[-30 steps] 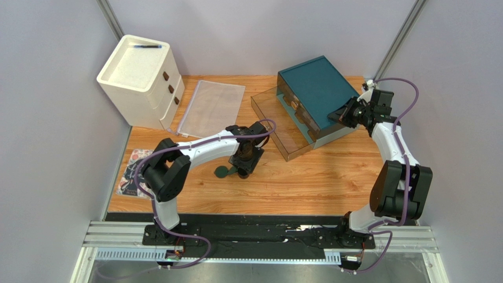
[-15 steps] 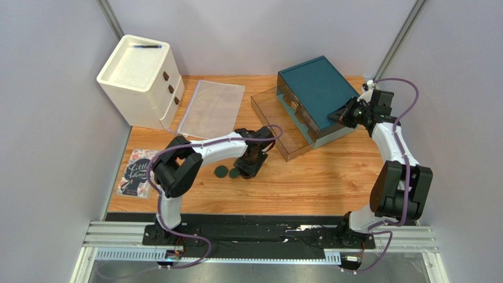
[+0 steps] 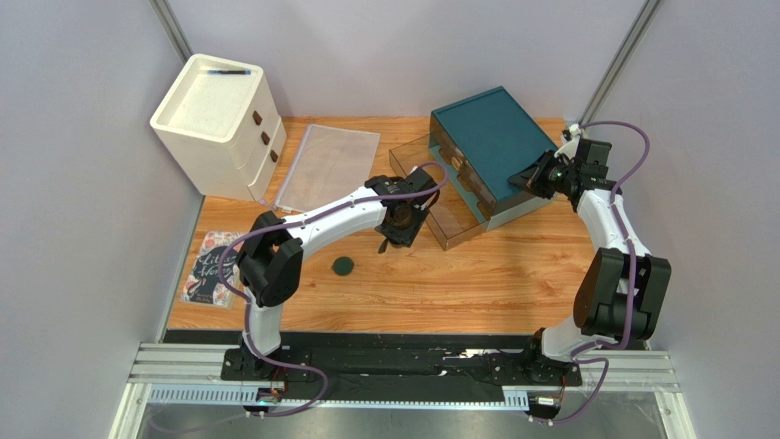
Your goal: Organize the makeup
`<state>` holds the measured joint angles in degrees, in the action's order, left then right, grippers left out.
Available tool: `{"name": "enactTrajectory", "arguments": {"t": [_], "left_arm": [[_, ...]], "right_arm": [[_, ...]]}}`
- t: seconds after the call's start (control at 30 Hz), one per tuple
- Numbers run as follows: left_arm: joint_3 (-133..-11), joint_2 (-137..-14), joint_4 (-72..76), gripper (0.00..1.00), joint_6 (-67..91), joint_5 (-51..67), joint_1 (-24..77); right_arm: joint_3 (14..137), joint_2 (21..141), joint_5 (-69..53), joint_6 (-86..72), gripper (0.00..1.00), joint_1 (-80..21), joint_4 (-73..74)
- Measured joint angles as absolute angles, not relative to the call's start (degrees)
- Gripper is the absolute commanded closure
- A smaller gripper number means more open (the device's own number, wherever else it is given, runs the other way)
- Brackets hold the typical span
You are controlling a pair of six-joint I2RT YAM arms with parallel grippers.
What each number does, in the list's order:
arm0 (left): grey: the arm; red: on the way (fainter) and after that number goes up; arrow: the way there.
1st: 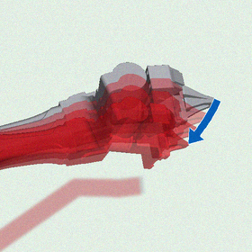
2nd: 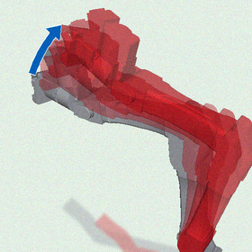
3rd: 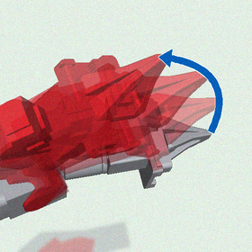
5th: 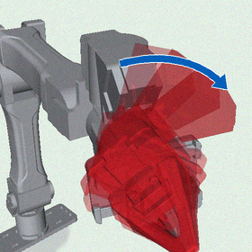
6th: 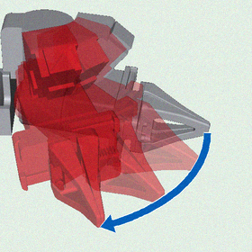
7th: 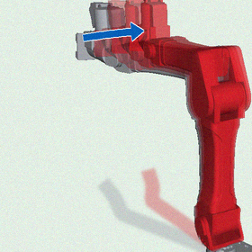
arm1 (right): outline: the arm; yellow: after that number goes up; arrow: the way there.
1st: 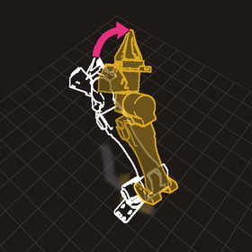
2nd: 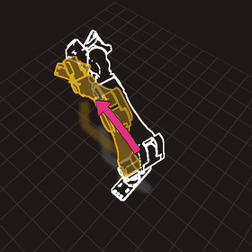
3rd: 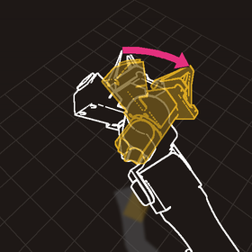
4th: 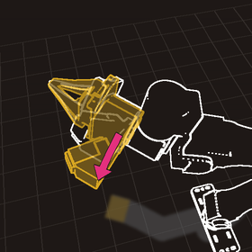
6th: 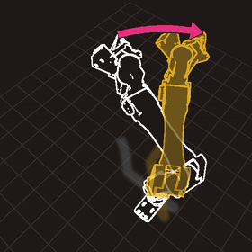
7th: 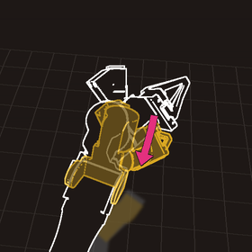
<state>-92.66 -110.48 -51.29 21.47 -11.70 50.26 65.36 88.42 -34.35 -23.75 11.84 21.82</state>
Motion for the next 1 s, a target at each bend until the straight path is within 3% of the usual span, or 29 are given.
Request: {"name": "enactTrajectory", "arguments": {"t": [0.3,0.63,0.83,0.9,0.93,1.0], "left_arm": [[-110.2,-113.0,-52.6,1.00,21.6,-11.5,49.1],[-121.8,-123.5,-44.3,0.98,29.4,4.6,44.1],[-132.3,-135.0,-41.1,0.85,34.6,12.1,42.5],[-132.9,-137.0,-40.9,0.74,35.7,13.3,42.5],[-132.9,-137.6,-41.0,0.63,36.2,13.6,42.6],[-132.7,-138.5,-41.4,0.57,37.1,14.3,42.8]], "right_arm": [[65.7,88.9,-34.8,-23.8,1.00,12.0,22.2],[66.1,89.3,-35.2,-23.8,1.00,12.1,22.5],[66.2,89.4,-35.2,-23.8,1.00,12.1,22.6],[66.3,89.4,-35.3,-23.8,1.00,12.1,22.7],[66.3,89.5,-35.3,-23.8,1.00,12.1,22.8],[66.4,89.6,-35.4,-23.8,1.00,12.1,23.0]]}}
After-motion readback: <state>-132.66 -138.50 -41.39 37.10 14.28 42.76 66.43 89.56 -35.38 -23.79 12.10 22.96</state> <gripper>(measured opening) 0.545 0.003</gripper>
